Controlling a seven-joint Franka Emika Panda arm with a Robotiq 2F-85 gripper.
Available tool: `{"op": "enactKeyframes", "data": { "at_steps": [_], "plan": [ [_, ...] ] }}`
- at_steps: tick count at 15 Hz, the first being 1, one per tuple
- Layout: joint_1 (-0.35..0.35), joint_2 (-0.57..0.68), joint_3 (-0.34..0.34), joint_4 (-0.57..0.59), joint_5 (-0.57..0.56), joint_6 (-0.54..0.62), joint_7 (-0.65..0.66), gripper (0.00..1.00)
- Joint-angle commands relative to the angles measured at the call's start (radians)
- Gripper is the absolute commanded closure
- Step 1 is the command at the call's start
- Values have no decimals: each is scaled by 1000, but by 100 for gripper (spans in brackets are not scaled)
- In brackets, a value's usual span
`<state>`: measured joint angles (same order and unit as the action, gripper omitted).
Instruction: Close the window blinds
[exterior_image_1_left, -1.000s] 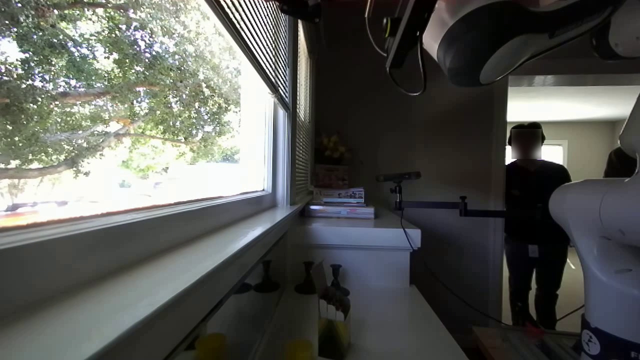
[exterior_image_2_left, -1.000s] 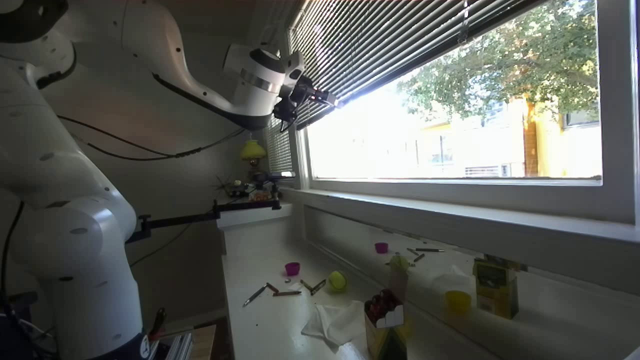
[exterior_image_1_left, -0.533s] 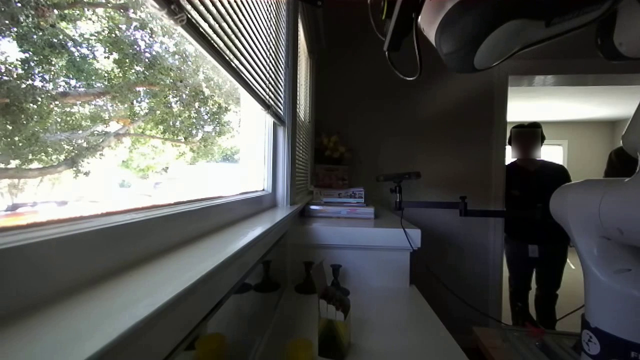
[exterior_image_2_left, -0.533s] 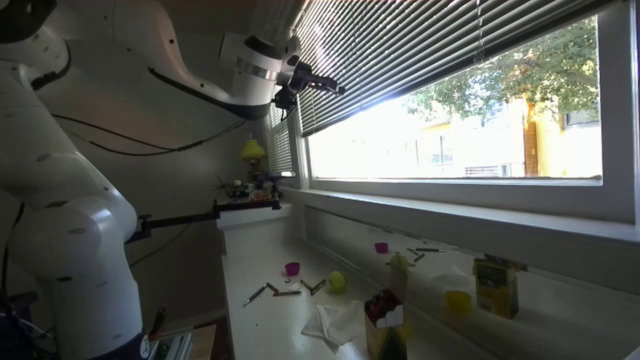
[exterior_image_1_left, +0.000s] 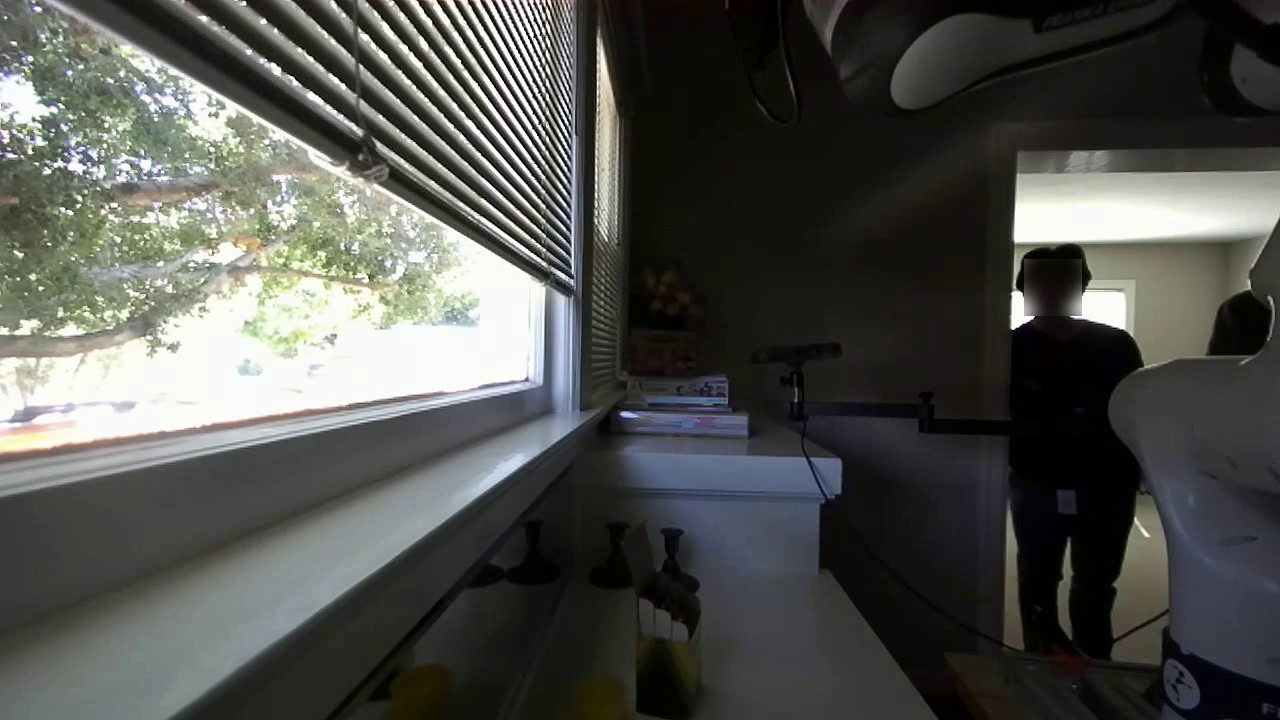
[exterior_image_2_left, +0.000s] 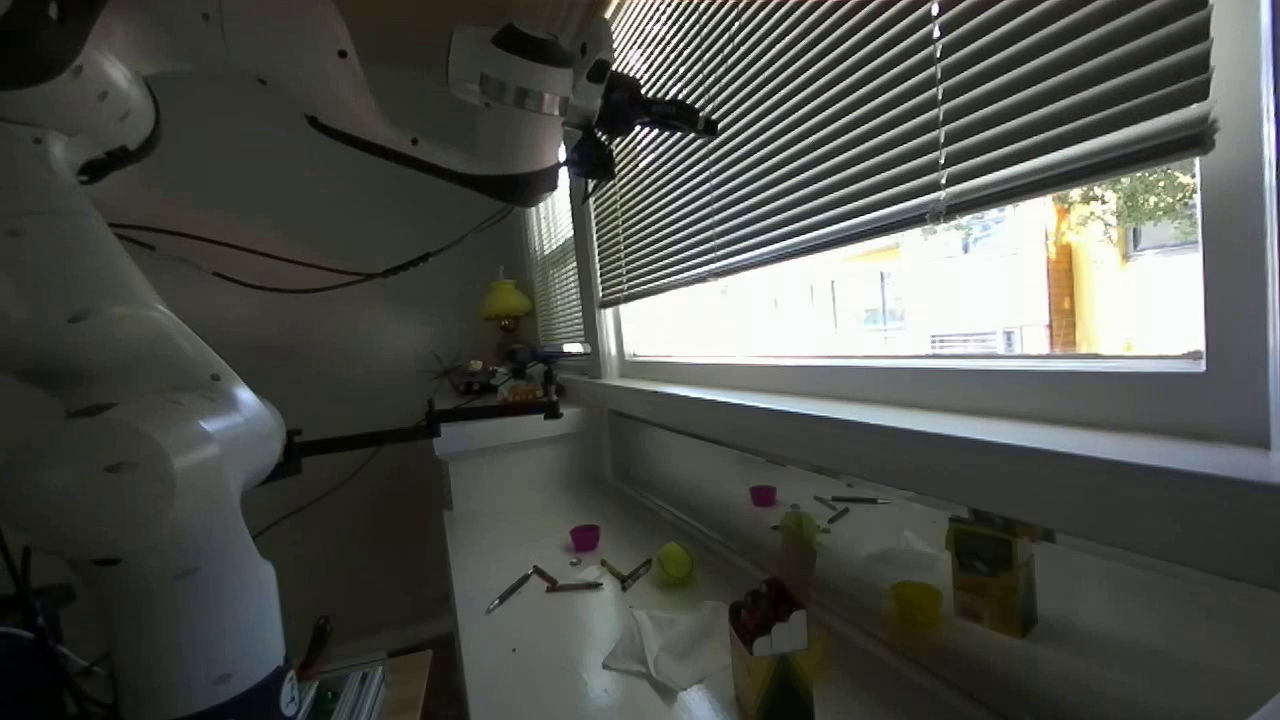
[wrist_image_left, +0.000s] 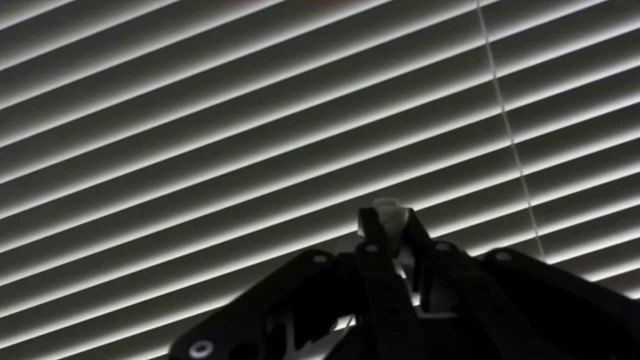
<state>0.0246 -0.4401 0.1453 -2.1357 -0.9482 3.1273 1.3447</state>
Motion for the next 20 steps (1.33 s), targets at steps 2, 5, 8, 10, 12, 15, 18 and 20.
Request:
{"op": "enactKeyframes", "data": {
  "at_steps": [2,5,8,10,12,15,18,20],
  "plan": [
    [-85,34,49,94,-6,-22,64,97],
    [-130,37,73,125,-7,-25,86,97],
    [-159,33,91,147,-3,-24,96,97],
    [-187,35,105,169,-5,-26,112,97],
    [-219,40,116,195,-4,-31,126,97],
    [-285,44,141,232,-16,-36,159,97],
    [-353,51,170,263,-26,-41,183,97],
    [-396,53,193,275,-29,-44,199,97]
  ]
}}
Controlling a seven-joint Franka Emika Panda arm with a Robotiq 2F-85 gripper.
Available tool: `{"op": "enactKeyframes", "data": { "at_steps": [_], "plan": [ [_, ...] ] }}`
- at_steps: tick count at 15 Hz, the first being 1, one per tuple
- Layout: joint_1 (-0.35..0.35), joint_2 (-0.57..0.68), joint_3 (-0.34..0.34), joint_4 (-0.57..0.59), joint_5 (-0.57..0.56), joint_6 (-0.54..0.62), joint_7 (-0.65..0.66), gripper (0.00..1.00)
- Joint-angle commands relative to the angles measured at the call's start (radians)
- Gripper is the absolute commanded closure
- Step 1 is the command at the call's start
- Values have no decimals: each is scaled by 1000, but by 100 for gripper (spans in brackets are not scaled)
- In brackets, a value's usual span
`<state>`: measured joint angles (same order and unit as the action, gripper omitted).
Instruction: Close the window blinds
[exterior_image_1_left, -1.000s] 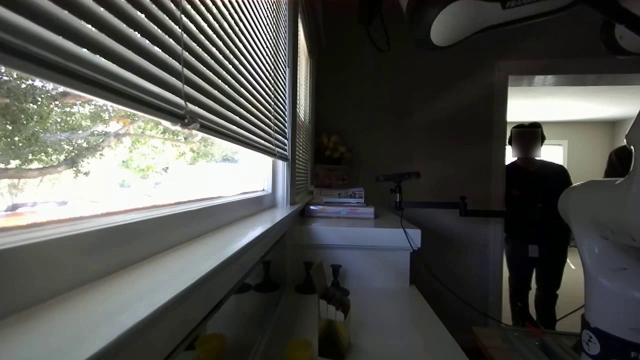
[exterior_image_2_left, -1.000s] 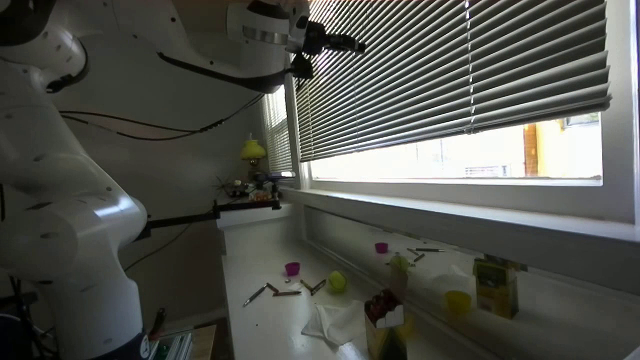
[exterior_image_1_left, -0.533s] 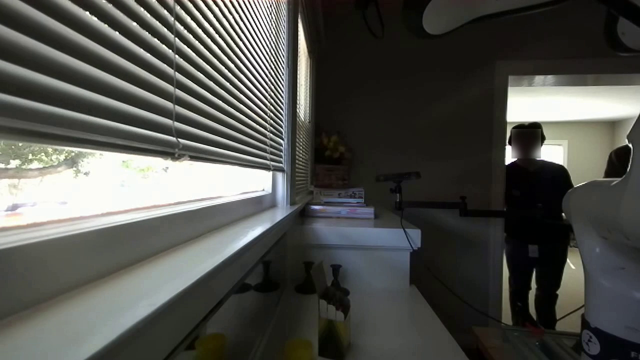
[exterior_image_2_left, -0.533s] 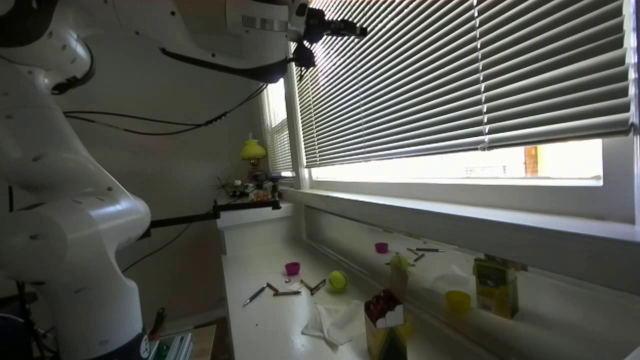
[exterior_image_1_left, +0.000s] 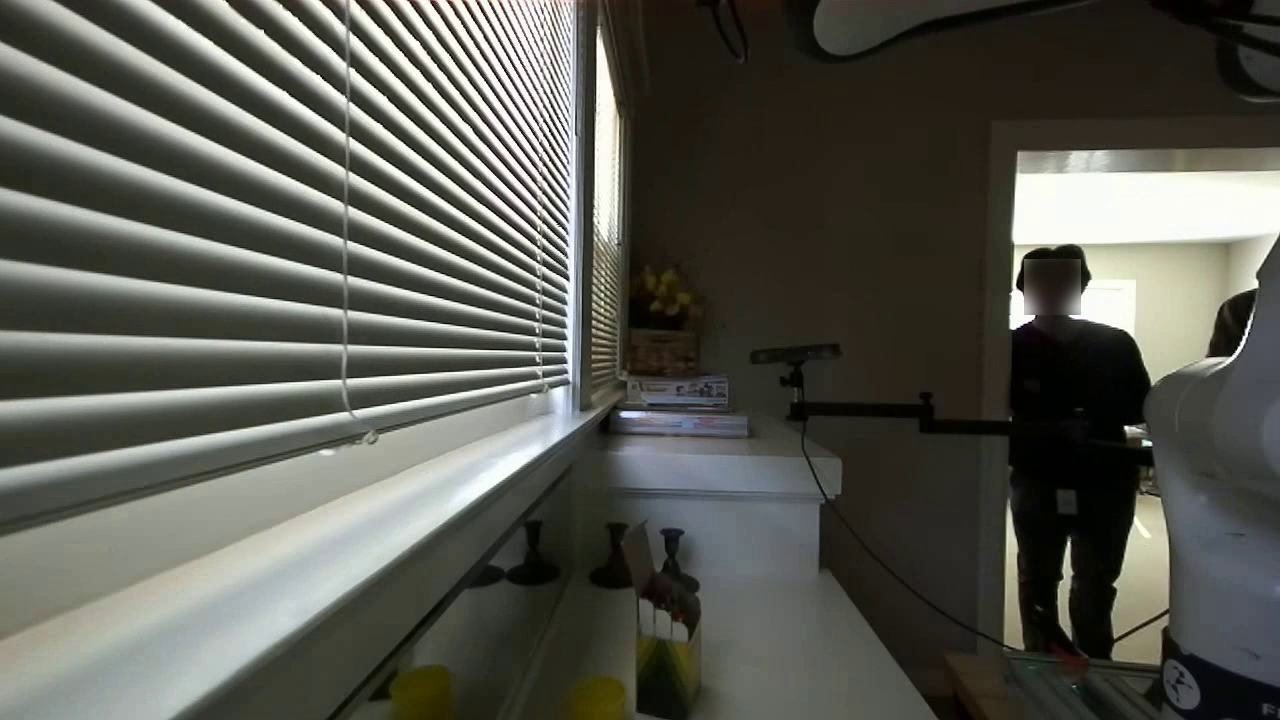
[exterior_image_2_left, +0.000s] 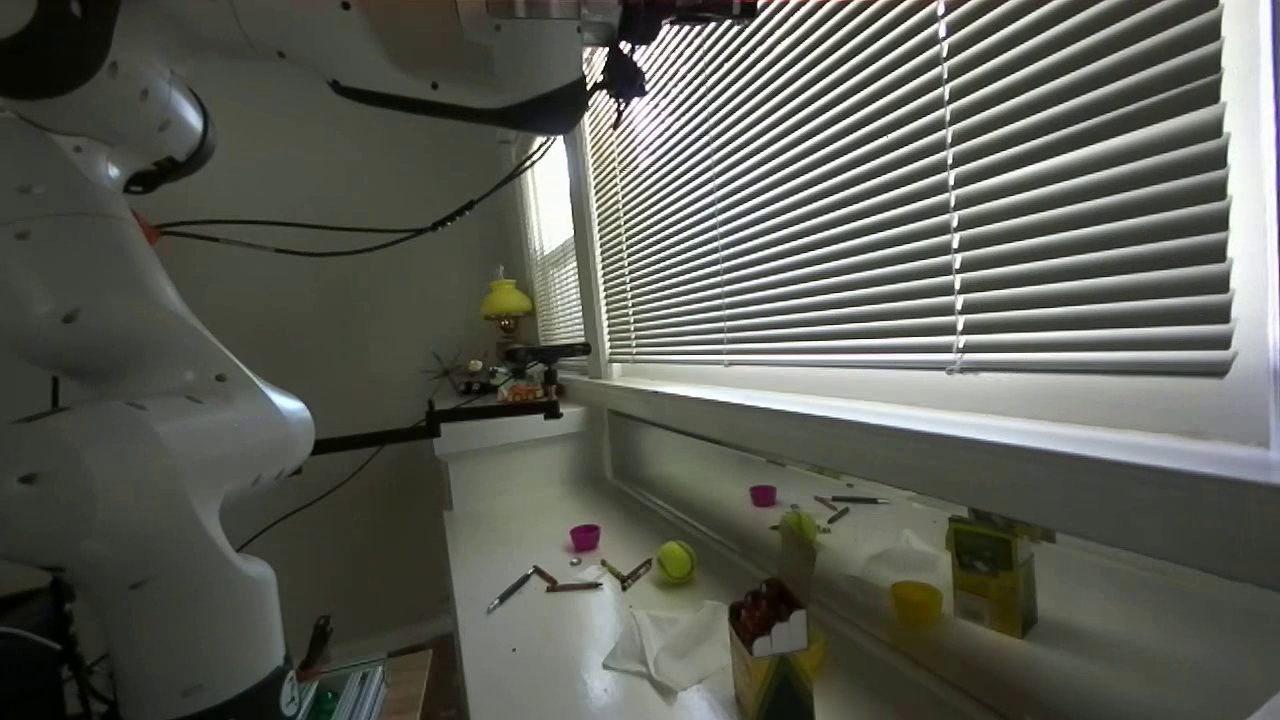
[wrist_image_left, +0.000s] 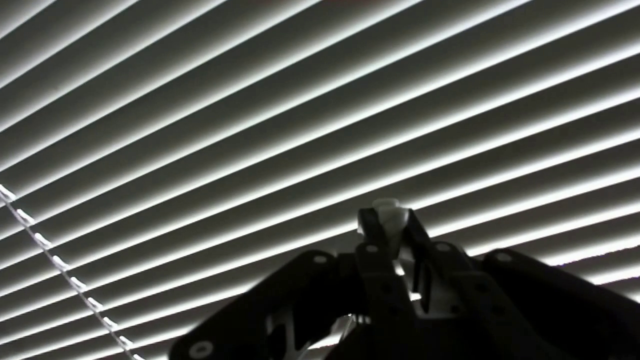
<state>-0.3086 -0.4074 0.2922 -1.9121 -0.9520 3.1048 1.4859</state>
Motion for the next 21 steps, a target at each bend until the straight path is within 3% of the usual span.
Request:
{"op": "enactKeyframes", "data": {
  "at_steps": [1,10,11,12,14,16,21],
  "plan": [
    [-89,20,60,58,-30,-21,67,97],
    [-338,-2,198,103,-51,-14,151,97],
    [-346,-4,206,97,-44,-19,144,89],
    [-356,-6,214,93,-42,-16,137,62],
    [-336,-10,210,64,-25,-12,99,56],
    [-293,-24,189,16,-14,-7,57,42],
    [-73,-53,76,-163,27,-18,-145,8]
  ]
}}
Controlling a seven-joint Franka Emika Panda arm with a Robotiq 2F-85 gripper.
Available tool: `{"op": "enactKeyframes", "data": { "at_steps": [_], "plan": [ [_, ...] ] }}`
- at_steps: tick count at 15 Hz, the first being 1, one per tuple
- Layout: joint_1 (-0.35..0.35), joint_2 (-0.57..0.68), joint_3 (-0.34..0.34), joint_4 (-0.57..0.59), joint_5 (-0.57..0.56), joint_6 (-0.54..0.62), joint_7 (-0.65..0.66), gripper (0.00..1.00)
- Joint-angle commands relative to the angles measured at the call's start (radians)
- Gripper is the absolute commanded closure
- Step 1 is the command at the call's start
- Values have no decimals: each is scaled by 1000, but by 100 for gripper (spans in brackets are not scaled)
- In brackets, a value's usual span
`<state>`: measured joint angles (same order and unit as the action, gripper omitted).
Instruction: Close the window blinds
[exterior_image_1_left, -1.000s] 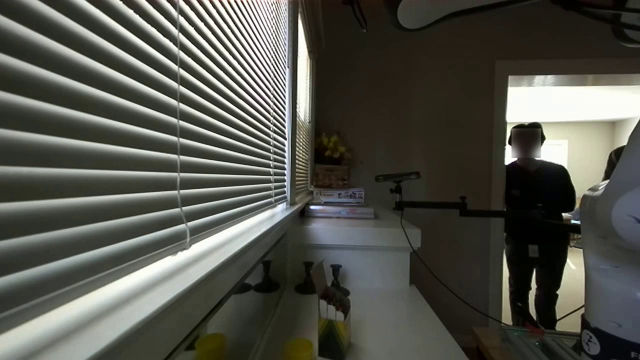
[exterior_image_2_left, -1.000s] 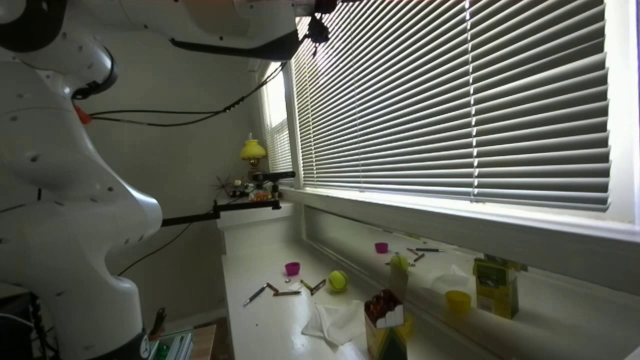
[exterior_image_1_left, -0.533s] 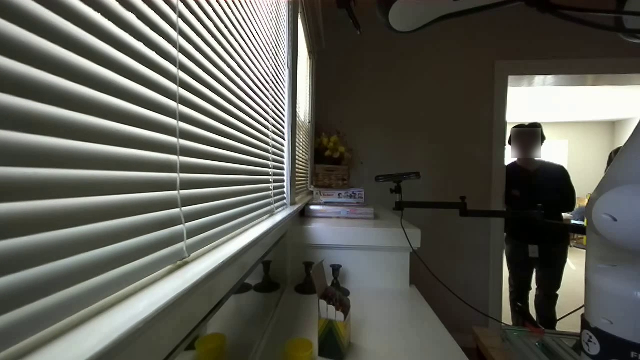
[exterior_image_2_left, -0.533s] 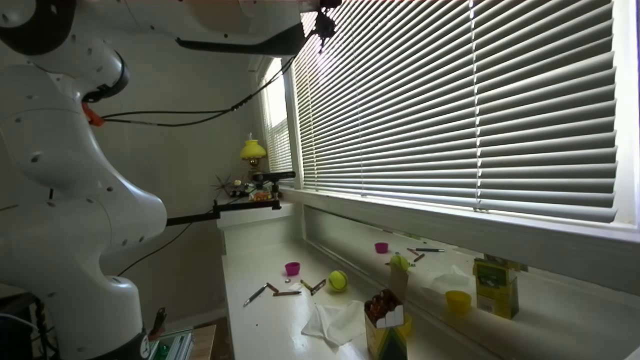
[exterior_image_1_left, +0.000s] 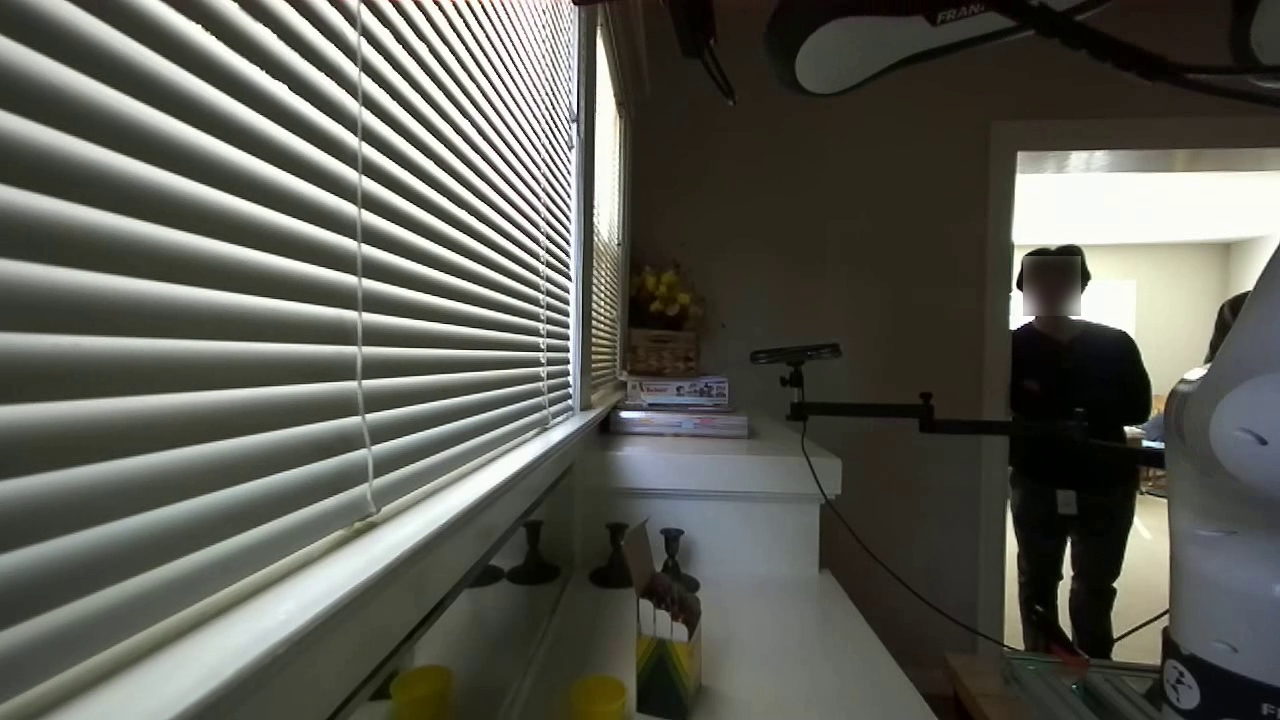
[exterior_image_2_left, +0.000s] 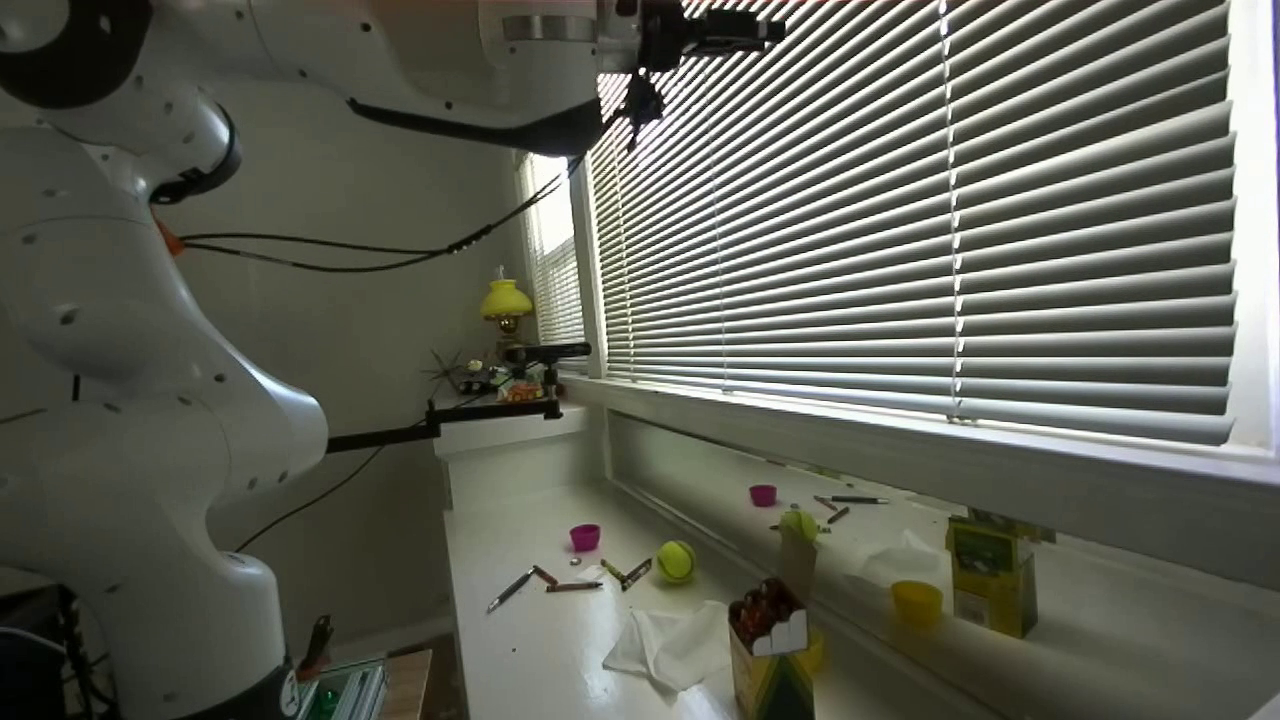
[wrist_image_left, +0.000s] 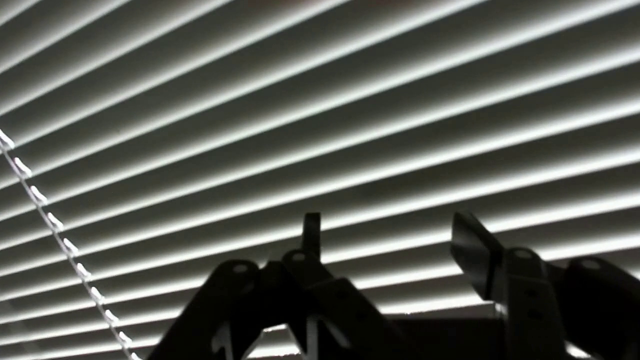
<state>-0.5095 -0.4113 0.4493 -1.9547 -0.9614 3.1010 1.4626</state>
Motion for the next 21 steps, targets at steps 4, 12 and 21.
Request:
{"op": "enactKeyframes", "data": {
  "at_steps": [4,12,21],
  "plan": [
    [320,-75,-198,-257,58,-105,-339,0],
    [624,-154,-388,-411,261,-400,-862,0],
    [668,-184,-386,-396,413,-592,-1148,0]
  ]
}}
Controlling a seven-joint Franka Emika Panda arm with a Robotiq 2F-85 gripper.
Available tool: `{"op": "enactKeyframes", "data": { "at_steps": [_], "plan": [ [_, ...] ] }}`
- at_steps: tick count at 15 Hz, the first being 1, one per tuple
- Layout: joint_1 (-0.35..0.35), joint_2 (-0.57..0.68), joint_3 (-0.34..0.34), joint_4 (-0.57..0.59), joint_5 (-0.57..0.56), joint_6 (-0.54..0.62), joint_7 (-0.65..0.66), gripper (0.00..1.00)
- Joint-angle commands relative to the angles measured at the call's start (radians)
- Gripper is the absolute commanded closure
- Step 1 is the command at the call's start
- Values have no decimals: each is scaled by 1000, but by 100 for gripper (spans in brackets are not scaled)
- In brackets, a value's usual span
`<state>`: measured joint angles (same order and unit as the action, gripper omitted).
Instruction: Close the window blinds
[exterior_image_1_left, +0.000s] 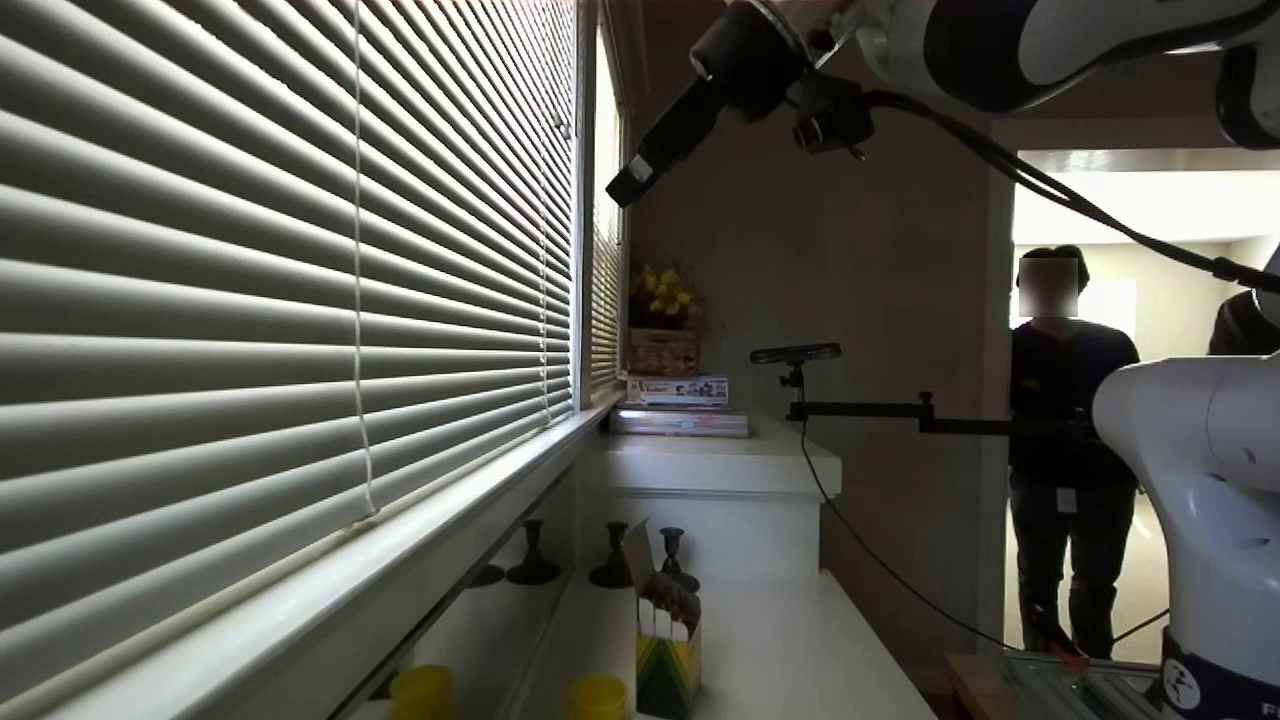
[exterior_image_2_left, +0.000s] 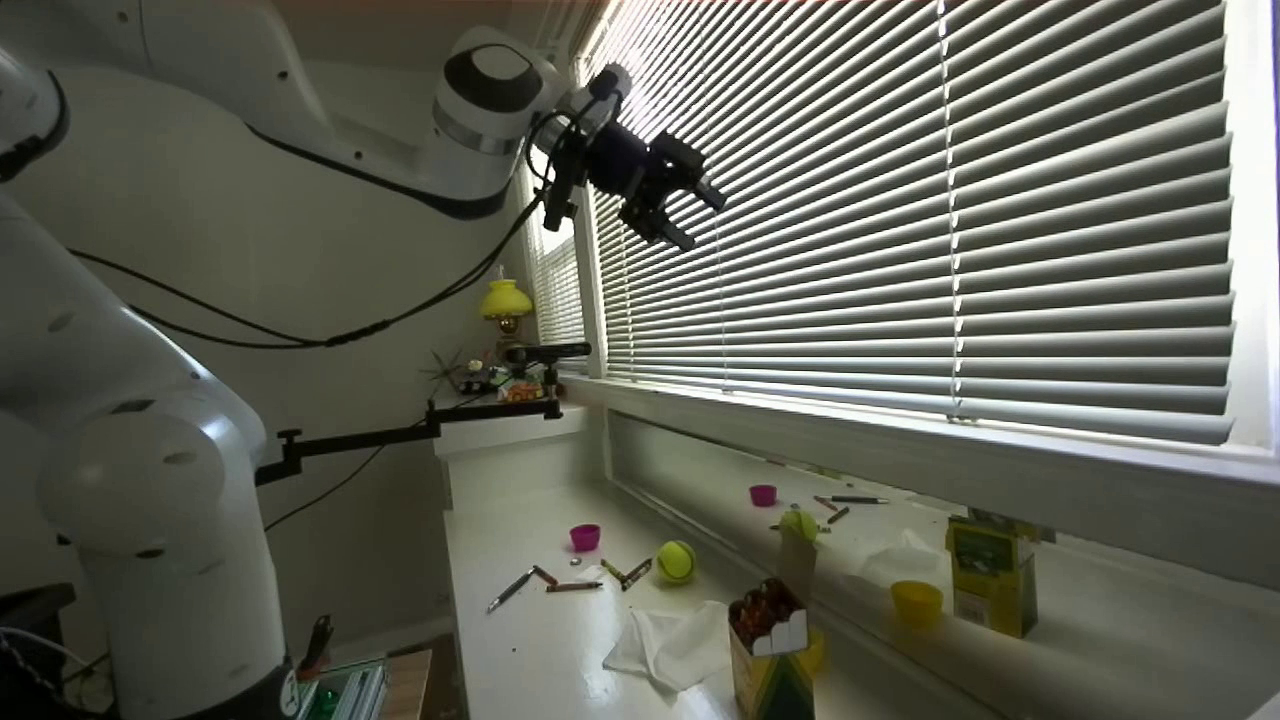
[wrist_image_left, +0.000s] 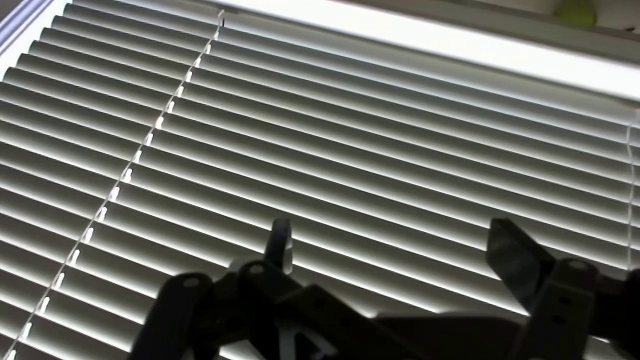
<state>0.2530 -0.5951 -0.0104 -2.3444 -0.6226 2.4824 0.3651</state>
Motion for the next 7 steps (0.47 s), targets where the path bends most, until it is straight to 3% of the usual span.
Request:
{"op": "enactKeyframes", "data": {
  "at_steps": [1,7],
  "plan": [
    [-95,-1,73,-8,75,27,-52,0],
    [-95,-1,72,-13,76,27,-55,0]
  ]
}}
